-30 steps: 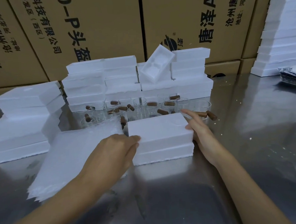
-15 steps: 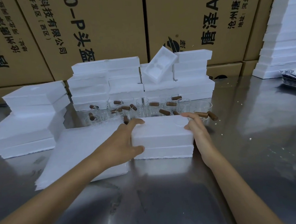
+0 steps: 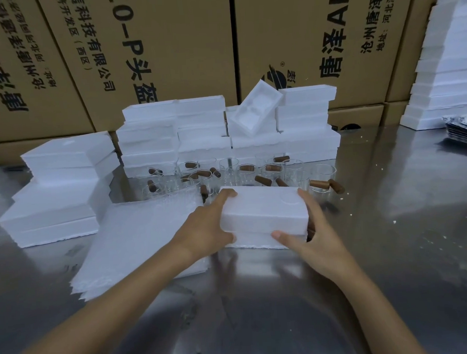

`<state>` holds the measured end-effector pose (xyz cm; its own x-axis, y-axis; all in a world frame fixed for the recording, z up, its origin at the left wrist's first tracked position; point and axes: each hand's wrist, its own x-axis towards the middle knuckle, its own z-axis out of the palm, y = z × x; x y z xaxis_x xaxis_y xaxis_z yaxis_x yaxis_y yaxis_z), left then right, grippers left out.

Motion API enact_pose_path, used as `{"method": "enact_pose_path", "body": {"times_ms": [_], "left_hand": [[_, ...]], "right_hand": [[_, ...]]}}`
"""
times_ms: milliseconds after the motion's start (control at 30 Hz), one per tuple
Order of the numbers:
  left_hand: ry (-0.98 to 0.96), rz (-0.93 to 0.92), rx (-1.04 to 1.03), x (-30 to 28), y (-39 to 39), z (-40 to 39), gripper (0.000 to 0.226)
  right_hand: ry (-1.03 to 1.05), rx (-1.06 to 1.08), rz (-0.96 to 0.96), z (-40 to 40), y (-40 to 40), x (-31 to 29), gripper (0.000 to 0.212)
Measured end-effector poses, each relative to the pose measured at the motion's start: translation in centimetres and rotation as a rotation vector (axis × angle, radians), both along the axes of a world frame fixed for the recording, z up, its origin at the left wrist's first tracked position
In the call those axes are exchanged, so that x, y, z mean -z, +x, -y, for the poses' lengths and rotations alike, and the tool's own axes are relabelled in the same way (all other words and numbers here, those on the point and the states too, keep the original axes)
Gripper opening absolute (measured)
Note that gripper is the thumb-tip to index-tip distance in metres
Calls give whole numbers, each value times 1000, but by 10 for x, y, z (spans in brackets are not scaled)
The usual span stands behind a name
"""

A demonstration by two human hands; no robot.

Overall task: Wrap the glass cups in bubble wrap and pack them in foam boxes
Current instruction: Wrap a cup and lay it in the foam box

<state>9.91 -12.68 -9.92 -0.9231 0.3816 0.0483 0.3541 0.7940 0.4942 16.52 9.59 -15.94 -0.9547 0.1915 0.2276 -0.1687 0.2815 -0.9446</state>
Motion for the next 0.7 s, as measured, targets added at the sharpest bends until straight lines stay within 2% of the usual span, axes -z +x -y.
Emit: {"method": "enact_pose_path", "body": {"times_ms": [133, 233, 367, 500, 700], "left_hand": [[30, -61, -37, 0, 9, -5, 79], [82, -192, -66, -7, 18, -9, 79], [50, -371, -41, -14, 27, -11, 80], [71, -362, -47, -17, 30, 4, 81], [355, -331, -180, -38, 18, 68, 73]], "right_hand": [[75, 69, -6, -6, 2, 6, 91], [16, 85, -16, -8, 6, 5, 95], [-45, 104, -42, -11, 8, 5, 91], [-49, 119, -70, 6, 13, -7, 92], [2, 93, -210, 76, -6, -69, 75]]}}
